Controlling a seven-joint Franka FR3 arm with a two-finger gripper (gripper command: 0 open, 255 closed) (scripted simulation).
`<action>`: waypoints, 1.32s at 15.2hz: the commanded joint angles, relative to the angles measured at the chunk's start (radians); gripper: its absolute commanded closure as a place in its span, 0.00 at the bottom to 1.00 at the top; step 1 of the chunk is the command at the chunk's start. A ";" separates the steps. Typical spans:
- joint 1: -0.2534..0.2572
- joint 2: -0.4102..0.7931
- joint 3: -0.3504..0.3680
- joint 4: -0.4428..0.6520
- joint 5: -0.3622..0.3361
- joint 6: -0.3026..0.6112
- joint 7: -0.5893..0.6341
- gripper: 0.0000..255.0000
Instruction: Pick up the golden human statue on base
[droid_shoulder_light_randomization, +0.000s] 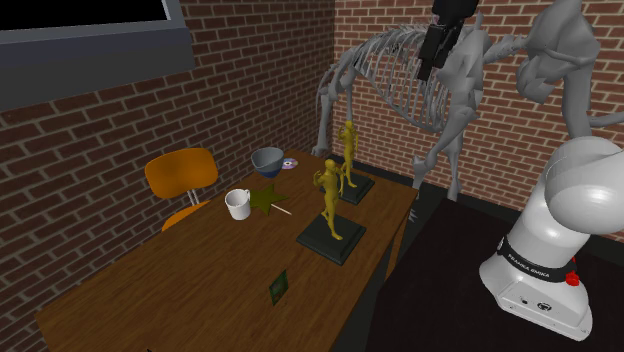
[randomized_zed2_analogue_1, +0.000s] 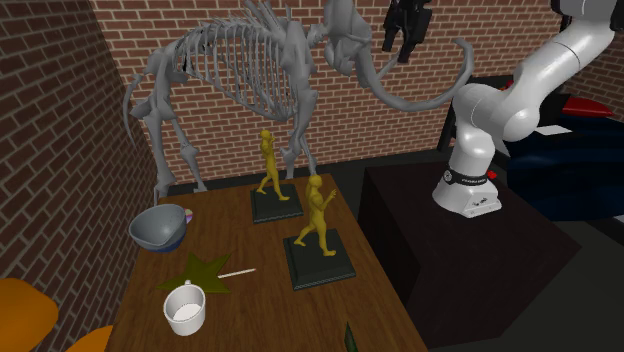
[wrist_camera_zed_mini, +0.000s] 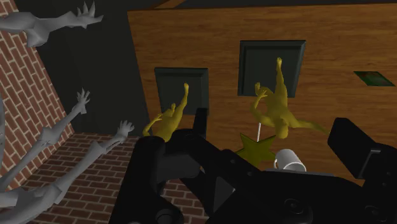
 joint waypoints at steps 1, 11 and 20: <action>0.000 0.000 0.000 0.000 0.000 0.000 0.000 0.00; -0.001 0.300 0.058 -0.011 0.059 0.227 0.117 0.00; 0.002 0.625 0.099 0.080 0.087 0.390 0.211 0.00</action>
